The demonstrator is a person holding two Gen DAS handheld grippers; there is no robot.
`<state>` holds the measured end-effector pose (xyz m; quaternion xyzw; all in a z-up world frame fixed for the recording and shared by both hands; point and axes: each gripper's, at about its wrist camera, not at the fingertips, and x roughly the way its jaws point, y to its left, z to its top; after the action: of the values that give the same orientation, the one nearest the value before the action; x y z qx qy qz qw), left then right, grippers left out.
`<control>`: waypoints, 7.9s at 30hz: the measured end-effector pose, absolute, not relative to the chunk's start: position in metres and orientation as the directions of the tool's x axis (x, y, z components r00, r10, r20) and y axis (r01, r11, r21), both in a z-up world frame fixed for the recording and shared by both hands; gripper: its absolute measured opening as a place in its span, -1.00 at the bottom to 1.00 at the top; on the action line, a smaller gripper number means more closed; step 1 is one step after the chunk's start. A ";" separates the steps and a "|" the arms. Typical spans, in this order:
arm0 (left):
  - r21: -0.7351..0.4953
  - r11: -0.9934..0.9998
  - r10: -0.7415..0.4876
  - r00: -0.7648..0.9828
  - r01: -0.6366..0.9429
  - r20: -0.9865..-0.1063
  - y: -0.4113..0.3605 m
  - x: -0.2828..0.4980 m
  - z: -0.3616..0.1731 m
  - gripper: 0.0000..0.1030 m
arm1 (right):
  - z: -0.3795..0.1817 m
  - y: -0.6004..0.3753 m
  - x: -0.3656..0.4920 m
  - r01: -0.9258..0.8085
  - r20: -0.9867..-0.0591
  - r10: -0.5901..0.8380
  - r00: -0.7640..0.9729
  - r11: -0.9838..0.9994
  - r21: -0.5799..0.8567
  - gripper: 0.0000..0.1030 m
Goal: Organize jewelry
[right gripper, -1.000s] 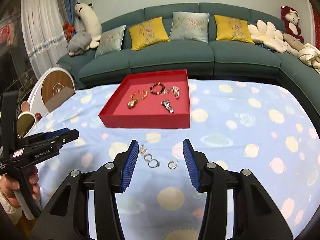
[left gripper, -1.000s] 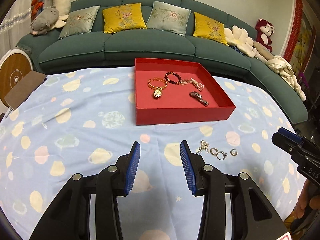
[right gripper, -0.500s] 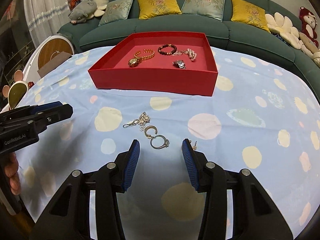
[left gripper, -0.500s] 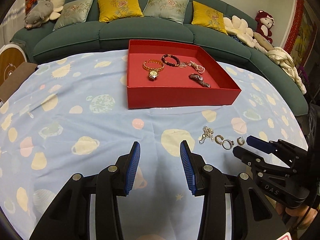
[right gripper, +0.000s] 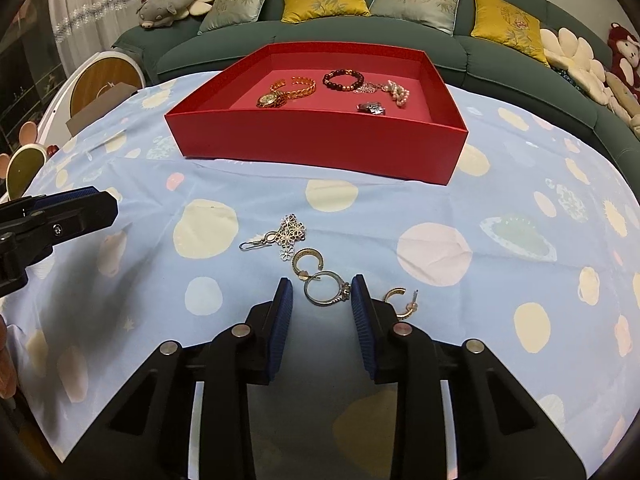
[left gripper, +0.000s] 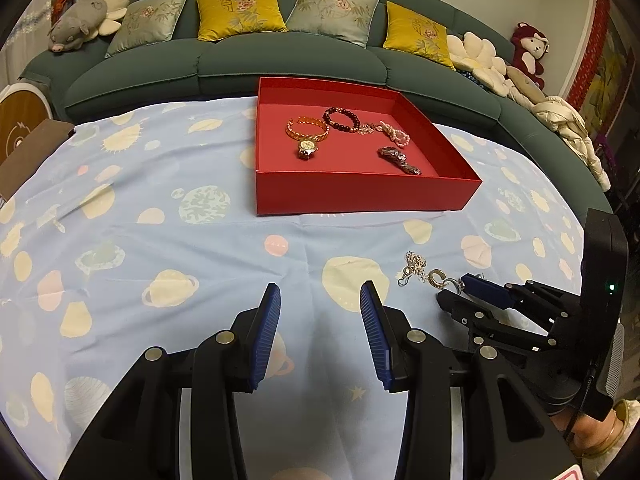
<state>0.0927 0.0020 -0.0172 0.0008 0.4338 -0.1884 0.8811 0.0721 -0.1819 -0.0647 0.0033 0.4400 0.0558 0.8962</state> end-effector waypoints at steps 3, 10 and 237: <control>-0.167 0.929 -0.334 0.551 0.330 -0.765 0.002 0.093 -0.017 -0.23 | -0.065 -0.182 0.073 -0.093 -0.788 0.094 0.608 0.995 0.046 -0.54; -0.167 0.925 -0.340 0.544 0.343 -0.767 -0.003 0.093 -0.018 -0.23 | -0.062 -0.187 0.068 -0.080 -0.789 0.087 0.608 0.996 0.048 -0.55; -0.203 0.925 -0.373 0.658 0.322 -0.654 -0.077 0.266 0.028 -0.13 | 0.027 -0.243 0.234 -0.025 -0.613 0.178 0.769 0.968 0.249 -0.63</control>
<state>0.2656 -0.0769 0.0283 -0.0347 0.3669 -0.1911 0.9098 0.2341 -0.2429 0.0270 0.1138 0.3352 0.0544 0.9337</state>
